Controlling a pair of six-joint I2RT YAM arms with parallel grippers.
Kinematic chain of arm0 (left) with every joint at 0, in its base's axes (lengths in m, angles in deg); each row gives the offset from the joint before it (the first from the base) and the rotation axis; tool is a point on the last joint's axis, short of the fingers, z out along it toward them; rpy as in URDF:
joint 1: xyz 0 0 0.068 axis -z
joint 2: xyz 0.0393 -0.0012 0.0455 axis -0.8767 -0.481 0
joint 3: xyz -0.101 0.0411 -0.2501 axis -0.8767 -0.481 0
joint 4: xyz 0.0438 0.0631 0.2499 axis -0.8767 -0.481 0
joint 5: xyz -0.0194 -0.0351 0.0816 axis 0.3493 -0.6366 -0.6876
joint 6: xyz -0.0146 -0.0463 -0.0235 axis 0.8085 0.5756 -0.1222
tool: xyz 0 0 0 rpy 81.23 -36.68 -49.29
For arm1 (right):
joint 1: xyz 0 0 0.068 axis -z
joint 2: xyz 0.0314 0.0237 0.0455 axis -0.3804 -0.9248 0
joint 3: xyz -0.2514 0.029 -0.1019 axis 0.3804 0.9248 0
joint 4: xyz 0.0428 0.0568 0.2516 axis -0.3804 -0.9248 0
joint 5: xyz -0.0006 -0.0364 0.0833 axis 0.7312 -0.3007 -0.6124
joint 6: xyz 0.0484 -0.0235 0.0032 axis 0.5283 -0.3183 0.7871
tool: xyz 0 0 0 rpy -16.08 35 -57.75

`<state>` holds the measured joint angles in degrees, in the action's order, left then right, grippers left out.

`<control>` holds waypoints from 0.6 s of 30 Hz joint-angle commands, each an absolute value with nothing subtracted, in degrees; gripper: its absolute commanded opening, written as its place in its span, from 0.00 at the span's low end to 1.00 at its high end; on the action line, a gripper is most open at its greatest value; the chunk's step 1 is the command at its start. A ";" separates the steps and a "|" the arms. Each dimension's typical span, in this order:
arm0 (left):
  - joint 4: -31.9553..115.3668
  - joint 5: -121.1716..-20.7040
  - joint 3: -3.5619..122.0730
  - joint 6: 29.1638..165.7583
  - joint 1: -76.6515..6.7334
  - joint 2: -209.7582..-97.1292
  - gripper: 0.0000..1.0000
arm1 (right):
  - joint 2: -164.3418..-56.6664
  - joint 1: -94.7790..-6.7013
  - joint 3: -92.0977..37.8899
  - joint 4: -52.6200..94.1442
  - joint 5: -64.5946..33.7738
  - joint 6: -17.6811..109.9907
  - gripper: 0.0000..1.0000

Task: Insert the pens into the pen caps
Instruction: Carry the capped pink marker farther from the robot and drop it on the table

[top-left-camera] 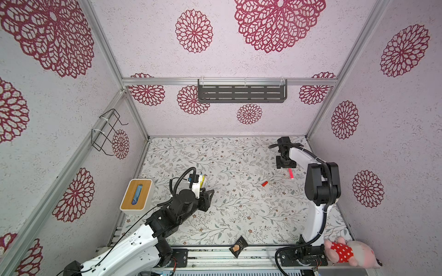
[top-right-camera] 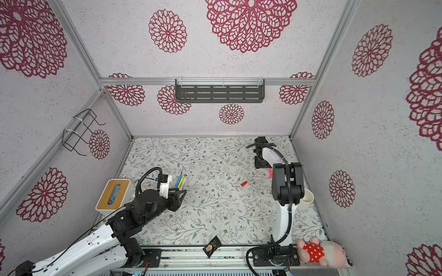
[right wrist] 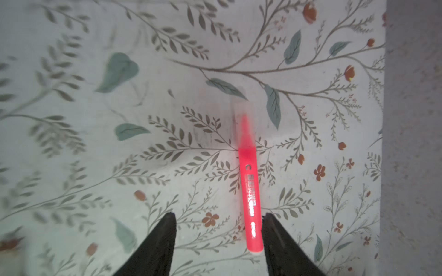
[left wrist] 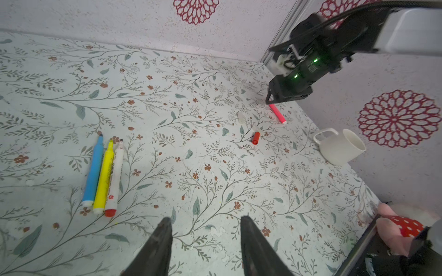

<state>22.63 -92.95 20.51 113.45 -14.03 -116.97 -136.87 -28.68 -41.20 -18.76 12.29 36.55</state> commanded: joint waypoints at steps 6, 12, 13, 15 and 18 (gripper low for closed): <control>16.75 -96.81 27.62 113.35 -13.92 -126.78 0.48 | -121.48 -28.81 -37.83 -16.39 4.46 38.83 0.61; 14.78 -94.28 30.78 115.04 -17.64 -133.64 0.48 | -115.54 -28.77 -32.66 -15.14 2.22 40.29 0.62; 14.10 -94.03 31.38 115.22 -18.28 -134.63 0.48 | -114.46 -28.70 -31.44 -14.46 3.28 40.69 0.63; 13.28 -93.72 32.31 115.48 -19.06 -135.97 0.48 | -113.29 -28.02 -29.75 -14.06 5.83 41.55 0.65; 12.85 -93.56 32.91 115.48 -19.79 -136.96 0.48 | -112.37 -25.70 -27.43 -14.16 2.69 42.88 0.64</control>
<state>14.37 -94.00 31.31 114.57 -18.97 -136.58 -115.34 -27.81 -28.50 -14.65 3.68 40.27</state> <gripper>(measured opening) 0.481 0.645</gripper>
